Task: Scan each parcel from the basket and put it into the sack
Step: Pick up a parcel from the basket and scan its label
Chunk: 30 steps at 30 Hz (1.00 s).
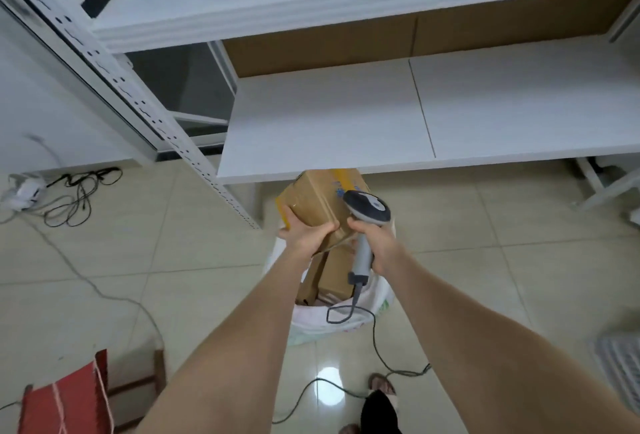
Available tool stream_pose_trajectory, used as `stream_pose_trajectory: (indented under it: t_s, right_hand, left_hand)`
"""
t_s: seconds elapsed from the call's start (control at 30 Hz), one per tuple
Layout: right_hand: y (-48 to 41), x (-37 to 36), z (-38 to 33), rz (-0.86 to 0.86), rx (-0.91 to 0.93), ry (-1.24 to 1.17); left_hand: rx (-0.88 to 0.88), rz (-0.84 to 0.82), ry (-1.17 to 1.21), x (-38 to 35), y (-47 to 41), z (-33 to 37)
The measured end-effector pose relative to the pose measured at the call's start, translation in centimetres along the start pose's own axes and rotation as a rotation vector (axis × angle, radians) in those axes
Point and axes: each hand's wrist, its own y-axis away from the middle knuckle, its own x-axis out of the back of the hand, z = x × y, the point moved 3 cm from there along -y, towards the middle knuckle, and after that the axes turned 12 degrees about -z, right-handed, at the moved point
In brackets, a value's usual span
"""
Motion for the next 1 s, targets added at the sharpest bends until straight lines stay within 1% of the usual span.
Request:
stream_pose_trajectory:
  t_s: [0.07, 0.27, 0.43, 0.53, 0.63, 0.77, 0.8, 0.93, 1.0]
  right_hand:
    - [-4.0, 0.8, 1.6, 0.011, -0.027, 0.008]
    - [-14.6, 4.0, 7.3, 0.046, -0.041, 0.081]
    - [-21.1, 5.6, 11.5, 0.06, -0.09, 0.125]
    - [-23.5, 6.2, 13.3, 0.068, -0.118, 0.153]
    - [-24.7, 5.8, 15.0, 0.023, -0.176, 0.165]
    - [-24.8, 4.5, 16.4, -0.011, -0.19, 0.145]
    - [-24.7, 4.3, 16.4, -0.005, -0.188, 0.137]
    - [-23.4, 4.0, 15.3, 0.029, -0.184, 0.115]
    - [-22.1, 4.1, 14.6, 0.041, -0.171, 0.107]
  left_hand:
    - [0.058, 0.027, -0.021, -0.5, -3.8, -1.9]
    - [0.259, 0.006, -0.038, -4.0, -14.0, -9.4]
    - [0.265, -0.064, 0.158, -7.0, -21.1, -14.4]
    - [0.34, -0.105, 0.274, -8.0, -24.8, -18.4]
    - [0.421, -0.117, 0.348, -7.9, -25.9, -20.4]
    - [0.523, -0.215, 0.31, -7.5, -25.5, -20.8]
    - [0.526, -0.204, 0.294, -7.3, -25.6, -20.8]
    - [0.416, -0.111, 0.204, -5.5, -24.8, -19.9]
    - [0.409, -0.103, 0.164, -4.6, -23.6, -19.2]
